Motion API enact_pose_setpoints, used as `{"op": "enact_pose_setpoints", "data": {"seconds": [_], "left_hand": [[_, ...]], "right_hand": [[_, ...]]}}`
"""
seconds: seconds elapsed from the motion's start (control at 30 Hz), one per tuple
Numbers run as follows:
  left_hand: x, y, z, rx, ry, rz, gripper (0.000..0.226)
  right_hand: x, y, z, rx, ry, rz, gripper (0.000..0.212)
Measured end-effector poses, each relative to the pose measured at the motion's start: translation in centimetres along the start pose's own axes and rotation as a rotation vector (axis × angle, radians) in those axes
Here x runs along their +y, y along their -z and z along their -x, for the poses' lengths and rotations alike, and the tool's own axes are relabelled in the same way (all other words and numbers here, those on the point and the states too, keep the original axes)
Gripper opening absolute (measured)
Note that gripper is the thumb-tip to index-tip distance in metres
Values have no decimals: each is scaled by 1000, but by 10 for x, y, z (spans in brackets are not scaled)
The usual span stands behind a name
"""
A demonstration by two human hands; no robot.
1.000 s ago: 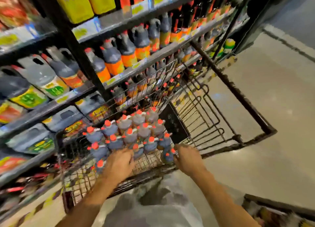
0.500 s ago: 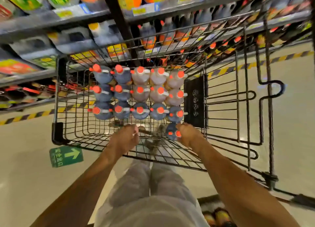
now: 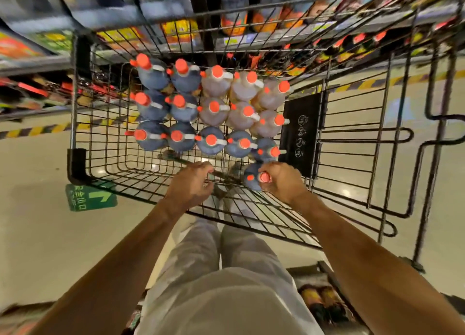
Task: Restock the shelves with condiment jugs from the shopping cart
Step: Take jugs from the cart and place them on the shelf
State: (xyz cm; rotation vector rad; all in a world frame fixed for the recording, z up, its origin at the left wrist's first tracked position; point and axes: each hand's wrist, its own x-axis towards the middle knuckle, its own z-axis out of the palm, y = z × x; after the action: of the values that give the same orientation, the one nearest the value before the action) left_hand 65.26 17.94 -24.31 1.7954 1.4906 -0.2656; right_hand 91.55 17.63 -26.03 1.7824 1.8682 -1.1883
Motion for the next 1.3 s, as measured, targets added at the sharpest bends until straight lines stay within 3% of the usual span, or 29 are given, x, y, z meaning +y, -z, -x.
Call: {"op": "enact_pose_setpoints", "data": {"seconds": [0.1, 0.2, 0.3, 0.4, 0.57, 0.67, 0.7, 0.8, 0.9, 1.03, 1.13, 1.3], "left_hand": [[-2, 2, -4, -158, 34, 193, 64], [2, 2, -6, -226, 50, 379, 95], [14, 4, -11, -189, -3, 526, 114], [17, 2, -17, -175, -48, 731, 118], [17, 11, -16, -57, -3, 754, 101], [14, 12, -19, -12, 32, 770, 100], [11, 12, -21, -3, 38, 789, 96], [4, 8, -20, -4, 59, 887, 58], [5, 9, -15, 65, 135, 993, 52], [-4, 6, -18, 63, 151, 1031, 57], [-10, 3, -20, 62, 189, 1019, 71], [-9, 0, -19, 75, 207, 975, 61]], "right_hand": [[7, 20, -1, 61, 104, -474, 7], [4, 54, -1, 82, 167, -608, 12], [-8, 81, -2, 25, 210, -735, 19], [-24, 97, -4, -40, 216, -803, 22], [-32, 96, -9, -35, 179, -876, 13], [-29, 85, -13, 54, 150, -942, 31], [-23, 78, -15, 105, 117, -945, 40], [1, 50, -19, 260, -53, -897, 60], [24, 19, -22, 231, -99, -721, 70], [31, -6, -40, 332, -32, -430, 54], [30, -14, -53, 321, -116, -301, 52], [31, -16, -60, 325, -169, -175, 39]]}}
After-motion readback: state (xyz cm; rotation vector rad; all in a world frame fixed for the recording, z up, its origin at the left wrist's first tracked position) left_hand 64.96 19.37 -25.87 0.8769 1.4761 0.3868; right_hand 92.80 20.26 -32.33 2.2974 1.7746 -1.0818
